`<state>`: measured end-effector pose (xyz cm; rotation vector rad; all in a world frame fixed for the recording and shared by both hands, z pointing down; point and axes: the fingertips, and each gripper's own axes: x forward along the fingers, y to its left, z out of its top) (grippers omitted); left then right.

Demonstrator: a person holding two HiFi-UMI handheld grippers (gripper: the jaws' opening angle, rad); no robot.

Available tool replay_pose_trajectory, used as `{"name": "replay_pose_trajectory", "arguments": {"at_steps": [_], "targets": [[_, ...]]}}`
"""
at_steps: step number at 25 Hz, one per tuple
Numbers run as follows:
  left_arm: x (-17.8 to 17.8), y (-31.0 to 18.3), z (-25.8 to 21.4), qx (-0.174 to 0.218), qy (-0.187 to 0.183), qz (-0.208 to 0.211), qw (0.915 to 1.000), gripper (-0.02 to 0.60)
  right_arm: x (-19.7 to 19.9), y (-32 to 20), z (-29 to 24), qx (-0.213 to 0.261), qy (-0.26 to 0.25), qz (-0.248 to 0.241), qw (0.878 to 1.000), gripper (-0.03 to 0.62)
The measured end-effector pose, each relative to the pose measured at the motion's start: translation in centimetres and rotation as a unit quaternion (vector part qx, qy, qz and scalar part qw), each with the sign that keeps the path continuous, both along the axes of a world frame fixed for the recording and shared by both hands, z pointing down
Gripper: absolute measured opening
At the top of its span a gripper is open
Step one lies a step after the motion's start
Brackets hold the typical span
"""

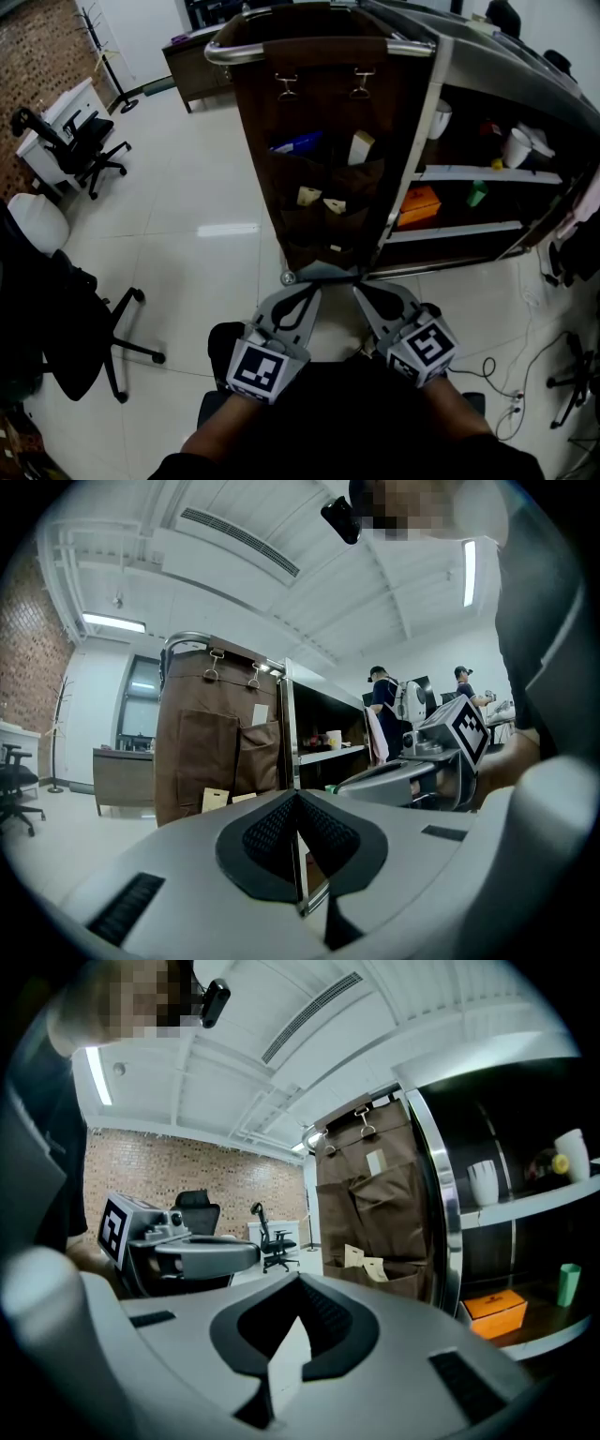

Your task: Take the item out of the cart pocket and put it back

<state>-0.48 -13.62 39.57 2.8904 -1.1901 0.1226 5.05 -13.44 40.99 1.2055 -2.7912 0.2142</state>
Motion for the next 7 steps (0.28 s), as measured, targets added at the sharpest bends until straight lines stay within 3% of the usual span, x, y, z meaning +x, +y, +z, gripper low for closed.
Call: {"name": "replay_pose_trajectory", "arguments": {"at_steps": [7], "targets": [[-0.03,0.02,0.07,0.002,-0.003,0.000,1.0000,0.000,-0.03,0.03,0.02,0.000,-0.002,0.000,1.000,0.008]]}}
